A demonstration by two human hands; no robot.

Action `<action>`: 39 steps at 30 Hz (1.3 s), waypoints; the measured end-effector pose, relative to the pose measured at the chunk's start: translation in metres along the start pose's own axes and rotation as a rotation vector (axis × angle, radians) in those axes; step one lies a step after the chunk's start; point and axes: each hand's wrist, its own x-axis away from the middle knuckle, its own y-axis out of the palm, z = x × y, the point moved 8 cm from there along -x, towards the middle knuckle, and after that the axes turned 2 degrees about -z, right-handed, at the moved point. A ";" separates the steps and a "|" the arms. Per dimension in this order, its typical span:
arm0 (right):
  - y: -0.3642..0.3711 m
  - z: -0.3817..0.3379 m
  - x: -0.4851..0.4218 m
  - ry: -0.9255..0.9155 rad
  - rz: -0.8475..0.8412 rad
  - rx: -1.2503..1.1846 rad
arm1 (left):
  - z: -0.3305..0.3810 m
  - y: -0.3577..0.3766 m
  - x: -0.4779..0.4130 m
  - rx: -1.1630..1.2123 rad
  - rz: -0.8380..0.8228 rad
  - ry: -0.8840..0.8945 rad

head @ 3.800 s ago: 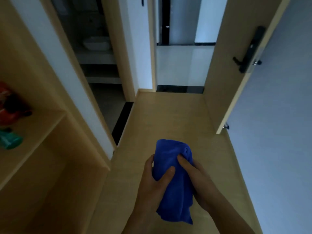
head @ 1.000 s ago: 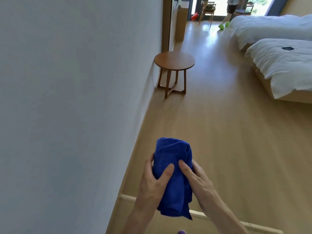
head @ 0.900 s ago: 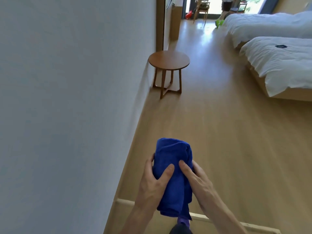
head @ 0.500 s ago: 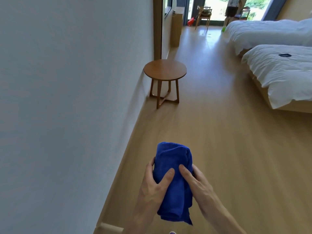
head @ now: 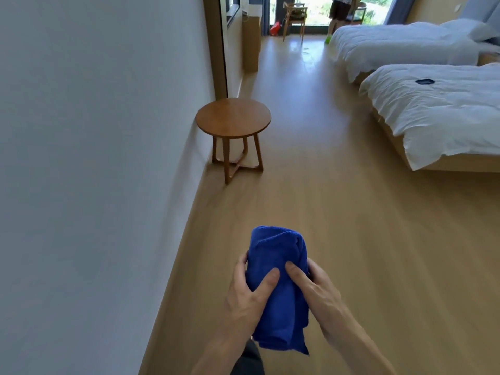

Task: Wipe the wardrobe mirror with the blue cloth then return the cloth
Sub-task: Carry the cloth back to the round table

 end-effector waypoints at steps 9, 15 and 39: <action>-0.011 -0.058 -0.135 0.008 0.095 -0.005 | 0.056 0.010 -0.156 0.004 -0.110 0.029; -0.013 -0.089 -0.204 0.025 0.088 -0.025 | 0.085 0.014 -0.224 -0.007 -0.118 0.025; -0.102 -0.236 -0.552 0.070 -0.135 0.016 | 0.206 0.098 -0.546 -0.010 0.079 -0.054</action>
